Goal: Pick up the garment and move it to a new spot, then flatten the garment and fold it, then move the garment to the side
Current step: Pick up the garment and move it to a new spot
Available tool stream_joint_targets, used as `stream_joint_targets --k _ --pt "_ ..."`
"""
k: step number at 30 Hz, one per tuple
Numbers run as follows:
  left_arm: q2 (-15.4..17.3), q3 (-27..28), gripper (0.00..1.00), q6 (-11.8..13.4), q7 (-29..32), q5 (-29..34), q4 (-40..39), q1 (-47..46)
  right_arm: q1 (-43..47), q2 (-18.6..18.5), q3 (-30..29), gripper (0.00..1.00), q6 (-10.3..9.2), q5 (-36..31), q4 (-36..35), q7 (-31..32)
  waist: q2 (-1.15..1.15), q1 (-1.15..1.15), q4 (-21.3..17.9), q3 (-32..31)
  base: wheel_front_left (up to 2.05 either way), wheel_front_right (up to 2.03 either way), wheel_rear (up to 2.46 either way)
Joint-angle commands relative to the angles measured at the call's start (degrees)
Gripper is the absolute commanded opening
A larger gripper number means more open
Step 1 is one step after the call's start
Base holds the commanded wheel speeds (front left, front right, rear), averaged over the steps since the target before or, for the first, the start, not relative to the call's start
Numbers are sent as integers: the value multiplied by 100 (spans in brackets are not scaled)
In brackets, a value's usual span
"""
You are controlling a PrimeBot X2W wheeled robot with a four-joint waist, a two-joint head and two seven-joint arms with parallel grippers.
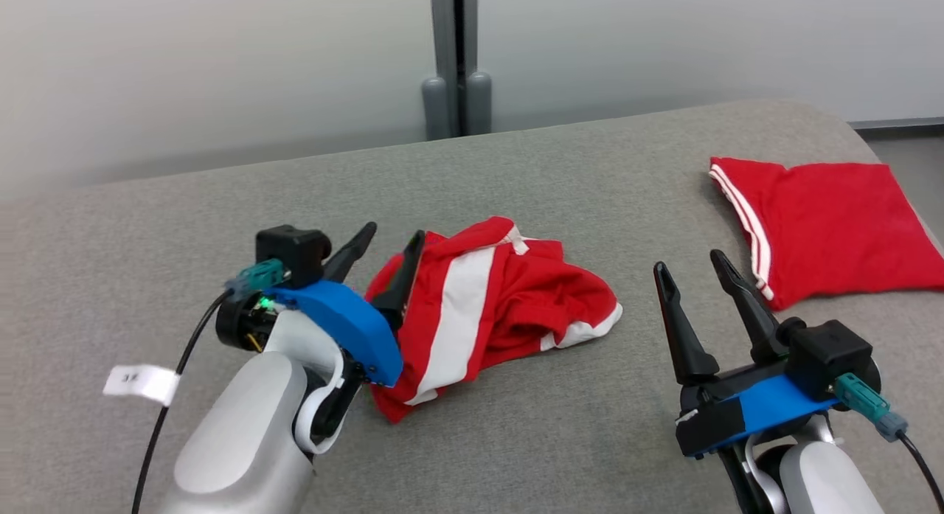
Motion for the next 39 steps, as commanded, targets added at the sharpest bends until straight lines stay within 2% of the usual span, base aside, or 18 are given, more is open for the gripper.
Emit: stream_joint_targets --k 1,7,11,18,23,30,39 --pt "2 136 100 -3 -441 -37 -52 209 112 -10 -99 100 1 -47 -64 32 0 0 200 4 0 0 0" --pt "56 463 100 182 -1692 35 -179 692 286 -8 -341 100 1 -113 -175 124 0 0 556 -150 0 0 0" --pt "229 614 100 368 -2082 287 -226 1014 413 -3 -447 100 1 -107 -217 160 0 0 710 -259 0 0 0" --pt "370 1196 100 639 -2182 665 -656 1737 658 4 -561 100 1 -17 -196 241 0 0 861 -401 0 0 0" --pt "343 1653 100 762 -2185 882 -985 2211 820 10 -708 100 1 32 -67 200 0 0 887 -445 0 0 0" --pt "364 2075 100 702 -2187 1078 -1129 2541 997 13 -847 100 1 16 153 124 0 0 880 -497 0 0 0" --pt "366 2108 100 603 -2187 1087 -929 2570 1003 14 -880 100 1 -4 253 105 0 0 807 -493 0 0 0"
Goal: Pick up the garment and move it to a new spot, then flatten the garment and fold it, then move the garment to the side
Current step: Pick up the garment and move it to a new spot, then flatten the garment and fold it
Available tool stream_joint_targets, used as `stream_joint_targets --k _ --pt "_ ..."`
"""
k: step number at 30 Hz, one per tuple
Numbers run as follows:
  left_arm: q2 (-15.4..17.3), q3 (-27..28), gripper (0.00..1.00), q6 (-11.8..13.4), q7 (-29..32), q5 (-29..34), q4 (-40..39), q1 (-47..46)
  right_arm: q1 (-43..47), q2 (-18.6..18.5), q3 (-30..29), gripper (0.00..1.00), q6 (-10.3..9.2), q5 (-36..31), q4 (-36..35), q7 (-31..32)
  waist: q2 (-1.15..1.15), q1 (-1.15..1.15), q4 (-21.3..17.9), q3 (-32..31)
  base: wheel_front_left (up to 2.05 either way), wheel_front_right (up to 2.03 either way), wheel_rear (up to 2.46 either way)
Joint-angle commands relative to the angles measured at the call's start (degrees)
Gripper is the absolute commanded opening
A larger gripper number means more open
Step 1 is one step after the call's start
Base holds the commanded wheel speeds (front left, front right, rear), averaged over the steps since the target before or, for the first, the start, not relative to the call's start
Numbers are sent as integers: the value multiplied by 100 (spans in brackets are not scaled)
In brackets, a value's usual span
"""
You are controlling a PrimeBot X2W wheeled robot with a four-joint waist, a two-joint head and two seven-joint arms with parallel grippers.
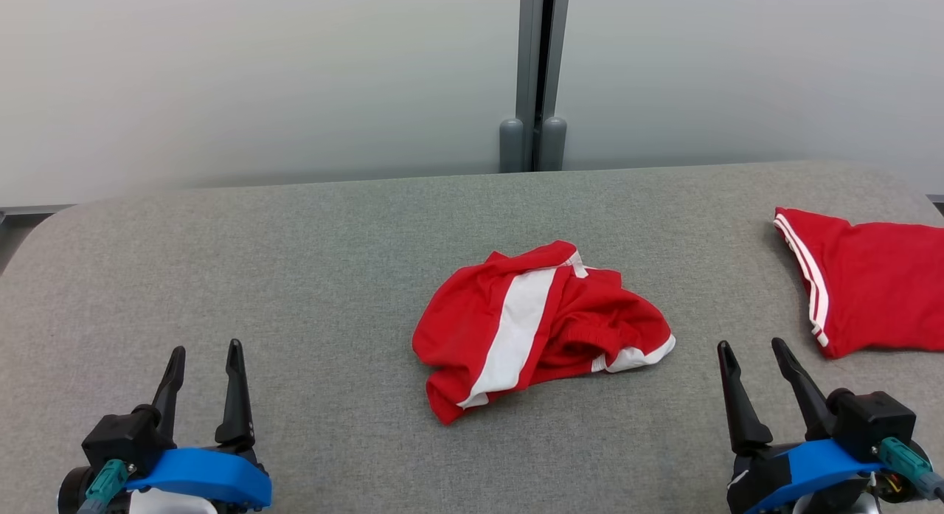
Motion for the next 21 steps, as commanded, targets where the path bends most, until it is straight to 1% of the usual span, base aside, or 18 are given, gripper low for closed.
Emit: stream_joint_targets --k 1,21 --pt "15 -4 100 -37 -24 -16 28 -1 20 3 -7 100 1 -3 26 -21 0 0 -12 10 0 0 0" --pt "-90 -6 100 -173 -25 42 214 -158 -84 4 67 100 1 -11 42 30 0 0 36 17 0 0 0"
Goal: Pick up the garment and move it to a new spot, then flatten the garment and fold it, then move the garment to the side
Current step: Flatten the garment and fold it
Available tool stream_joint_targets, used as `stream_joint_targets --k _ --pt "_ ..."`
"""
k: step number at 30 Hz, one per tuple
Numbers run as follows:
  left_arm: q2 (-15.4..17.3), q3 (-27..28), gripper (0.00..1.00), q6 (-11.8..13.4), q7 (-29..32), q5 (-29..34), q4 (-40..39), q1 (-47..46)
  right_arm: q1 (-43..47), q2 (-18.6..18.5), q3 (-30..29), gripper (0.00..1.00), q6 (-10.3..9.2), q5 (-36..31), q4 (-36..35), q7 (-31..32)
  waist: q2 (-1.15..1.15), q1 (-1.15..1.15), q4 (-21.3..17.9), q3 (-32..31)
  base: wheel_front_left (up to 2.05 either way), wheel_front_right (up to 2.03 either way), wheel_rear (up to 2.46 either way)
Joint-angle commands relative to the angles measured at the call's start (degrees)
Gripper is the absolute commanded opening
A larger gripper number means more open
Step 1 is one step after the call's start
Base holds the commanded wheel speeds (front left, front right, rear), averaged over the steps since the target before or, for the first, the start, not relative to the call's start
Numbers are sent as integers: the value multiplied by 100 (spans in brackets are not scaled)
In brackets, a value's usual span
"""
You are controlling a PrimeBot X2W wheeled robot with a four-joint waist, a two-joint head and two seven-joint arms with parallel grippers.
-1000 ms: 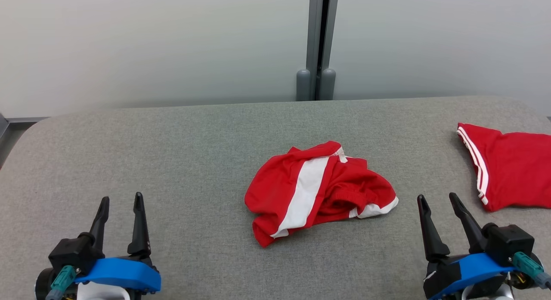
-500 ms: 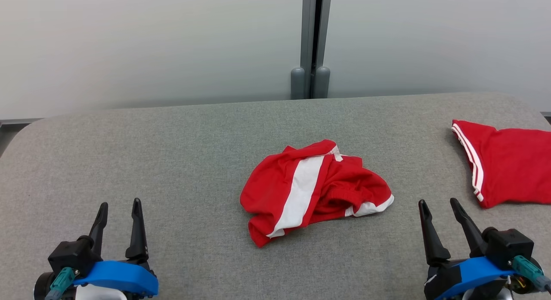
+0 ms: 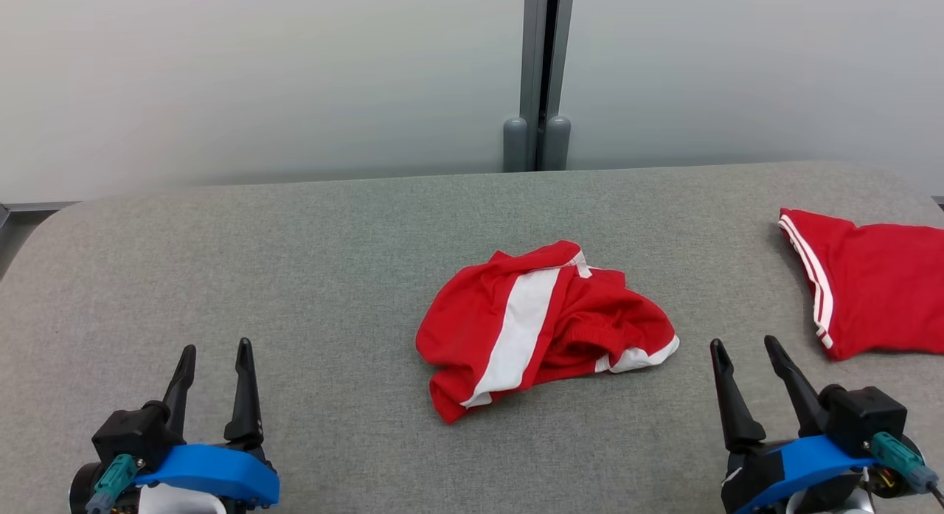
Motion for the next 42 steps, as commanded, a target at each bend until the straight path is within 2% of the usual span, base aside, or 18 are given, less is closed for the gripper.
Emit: stream_joint_targets --k 1,6,11,16,20,27,37,38,39,40,42 --pt "-9 -10 100 -21 -23 32 -5 -62 -32 4 30 100 1 -17 -2 44 0 0 16 4 0 0 0" --pt "-19 50 100 -27 -24 46 -48 -107 -512 4 369 100 1 24 -2 481 0 0 29 101 0 0 0" --pt "-51 98 100 -48 -24 97 -136 -233 -1453 -103 737 100 1 227 306 1680 0 0 123 301 0 0 0" --pt "-103 39 100 -108 -24 159 -207 -431 -2591 -349 1017 100 1 540 1039 2877 0 0 346 589 0 0 0" --pt "-159 -33 100 -149 -24 220 -211 -657 -3364 -638 1198 100 1 900 1721 3440 0 0 648 857 0 0 0" --pt "-300 -118 100 -246 -24 322 -188 -998 -4166 -1100 1717 100 1 1460 2634 3859 0 0 1124 1188 0 0 0" --pt "-381 -29 100 -342 -24 429 -192 -1067 -4413 -1441 2666 100 1 2428 3158 4332 0 0 1354 1292 0 0 0" --pt "-392 -24 100 -348 -24 443 -188 -1065 -4395 -1460 2788 77 1 2552 3120 4368 0 0 1360 1288 0 0 0" --pt "-401 -17 100 -353 -24 454 -183 -1062 -4376 -1490 2904 25 1 2694 3064 4399 0 0 1362 1282 0 0 0" --pt "-407 -9 100 -360 -24 454 -177 -1056 -4368 -1541 3015 0 1 2811 3002 4411 0 0 1360 1274 0 0 0" --pt "-413 22 100 -369 -24 479 -161 -1036 -4376 -1652 3185 0 1 3007 2888 4399 0 0 1341 1240 0 0 0"
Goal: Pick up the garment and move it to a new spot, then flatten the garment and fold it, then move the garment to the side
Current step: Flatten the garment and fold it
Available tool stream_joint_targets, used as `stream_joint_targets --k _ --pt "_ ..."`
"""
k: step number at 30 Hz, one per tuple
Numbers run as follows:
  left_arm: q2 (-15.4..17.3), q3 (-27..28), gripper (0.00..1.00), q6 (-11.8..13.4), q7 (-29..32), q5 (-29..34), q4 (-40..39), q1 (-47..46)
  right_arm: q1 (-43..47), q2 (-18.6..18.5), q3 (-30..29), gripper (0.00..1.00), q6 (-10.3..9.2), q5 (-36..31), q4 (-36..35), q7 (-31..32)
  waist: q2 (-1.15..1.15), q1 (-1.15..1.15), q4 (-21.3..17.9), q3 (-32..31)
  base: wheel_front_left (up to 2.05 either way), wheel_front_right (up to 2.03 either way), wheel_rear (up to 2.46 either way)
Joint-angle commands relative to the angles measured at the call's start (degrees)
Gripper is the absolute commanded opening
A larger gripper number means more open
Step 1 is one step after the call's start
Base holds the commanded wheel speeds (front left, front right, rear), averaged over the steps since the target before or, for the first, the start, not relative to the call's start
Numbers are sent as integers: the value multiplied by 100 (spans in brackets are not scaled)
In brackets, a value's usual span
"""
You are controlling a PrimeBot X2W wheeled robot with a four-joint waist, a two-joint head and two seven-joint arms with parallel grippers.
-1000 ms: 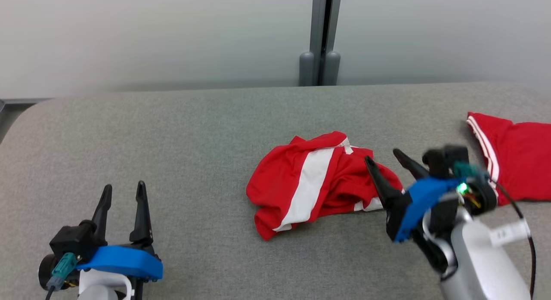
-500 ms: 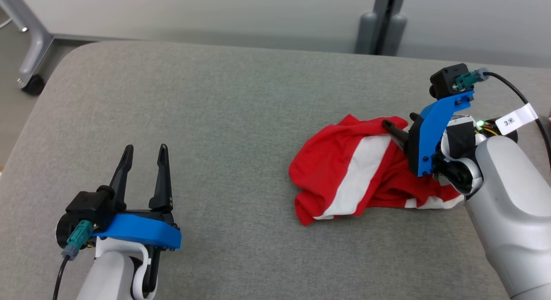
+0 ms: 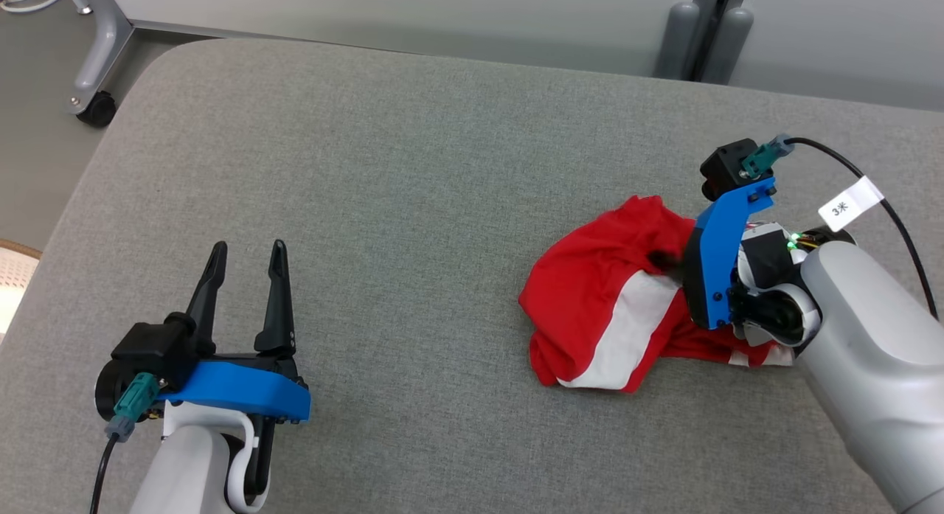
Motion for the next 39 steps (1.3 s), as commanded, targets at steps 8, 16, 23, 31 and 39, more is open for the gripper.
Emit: stream_joint_targets --k 8,16,23,31,39 --pt "-31 159 100 -31 -24 76 42 120 -151 -393 397 0 1 474 -536 -465 0 -1 -141 -278 0 0 0" --pt "-48 254 100 -44 -24 119 54 247 -267 -192 446 0 1 1015 -1360 -1125 0 -1 -265 -616 0 0 0" --pt "-65 302 100 -49 -24 137 0 289 -739 474 178 0 1 1074 -1440 -1698 0 -1 -288 -609 0 0 0" --pt "-149 268 100 -70 -24 165 -56 237 -1816 1442 -267 0 1 803 -967 -2709 0 -1 -185 -519 0 0 0" --pt "-191 352 100 -82 -24 197 -51 274 -2331 1531 -396 0 1 885 -445 -3594 0 -1 -239 -522 0 0 0"
